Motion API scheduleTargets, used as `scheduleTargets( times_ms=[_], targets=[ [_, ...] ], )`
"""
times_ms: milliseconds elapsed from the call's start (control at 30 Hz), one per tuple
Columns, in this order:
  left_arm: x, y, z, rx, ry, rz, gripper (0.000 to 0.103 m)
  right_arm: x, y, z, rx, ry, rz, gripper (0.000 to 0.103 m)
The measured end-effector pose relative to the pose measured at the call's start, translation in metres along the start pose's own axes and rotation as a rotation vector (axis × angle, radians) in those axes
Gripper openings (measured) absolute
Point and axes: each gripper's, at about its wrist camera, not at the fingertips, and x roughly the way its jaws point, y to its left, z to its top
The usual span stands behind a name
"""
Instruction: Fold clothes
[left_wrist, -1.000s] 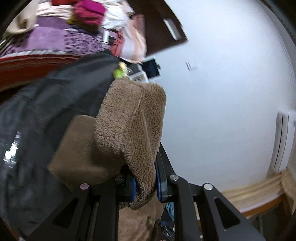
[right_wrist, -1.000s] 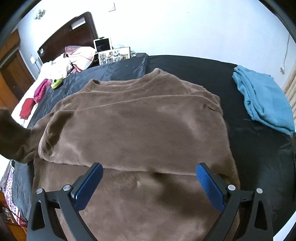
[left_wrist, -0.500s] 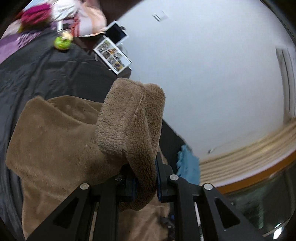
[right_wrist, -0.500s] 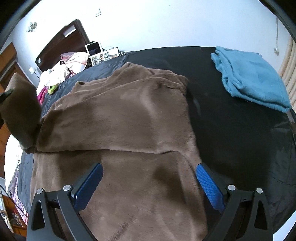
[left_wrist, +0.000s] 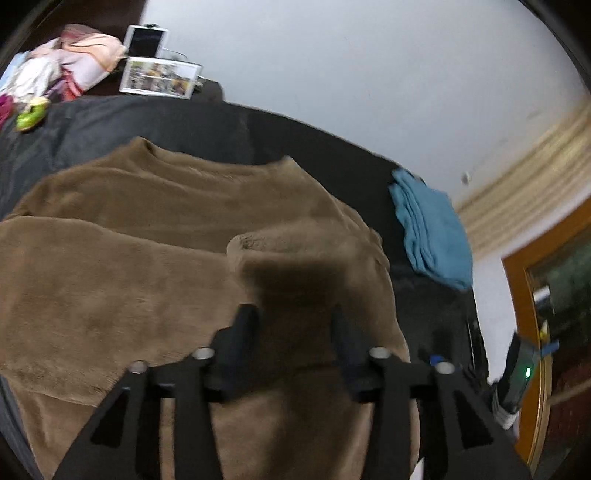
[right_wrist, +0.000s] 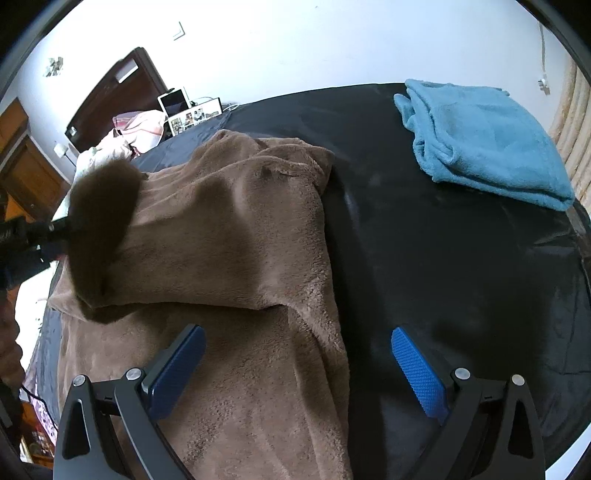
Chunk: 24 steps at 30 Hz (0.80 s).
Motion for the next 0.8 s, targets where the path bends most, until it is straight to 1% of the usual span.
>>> scheduleTargets(
  times_ms=[33, 67, 133, 200, 367, 433, 533, 633, 733, 800],
  targets=[
    [0.004, -0.004, -0.002, 0.018, 0.015, -0.003, 0.065, 0.001, -0.001, 0.0, 0.0, 0.002, 0.005, 0.102],
    [0.009, -0.008, -0.004, 0.035, 0.03, -0.006, 0.067, 0.002, -0.002, 0.001, 0.001, 0.004, 0.01, 0.102],
    [0.013, -0.016, -0.008, 0.065, 0.053, -0.009, 0.069, 0.004, -0.004, 0.001, 0.004, 0.006, 0.021, 0.102],
    [0.014, -0.014, -0.008, 0.071, 0.061, -0.003, 0.07, 0.006, -0.005, 0.002, 0.009, 0.007, 0.038, 0.102],
    [-0.001, 0.007, -0.02, 0.029, 0.077, -0.016, 0.07, 0.008, -0.002, 0.007, 0.021, 0.007, 0.084, 0.102],
    [-0.009, 0.019, -0.024, 0.003, 0.073, 0.007, 0.07, 0.009, 0.004, 0.013, 0.019, 0.002, 0.102, 0.102],
    [-0.022, 0.039, -0.03, -0.04, 0.061, 0.048, 0.07, 0.009, 0.02, 0.029, 0.007, -0.018, 0.141, 0.102],
    [-0.034, 0.058, -0.03, -0.083, 0.043, 0.084, 0.071, 0.011, 0.048, 0.054, -0.046, -0.061, 0.152, 0.102],
    [-0.044, 0.074, -0.029, -0.114, 0.023, 0.107, 0.074, 0.023, 0.072, 0.074, -0.103, -0.077, 0.115, 0.102],
    [-0.049, 0.084, -0.026, -0.126, 0.013, 0.117, 0.076, 0.038, 0.084, 0.085, -0.124, -0.053, 0.085, 0.102]
  ],
)
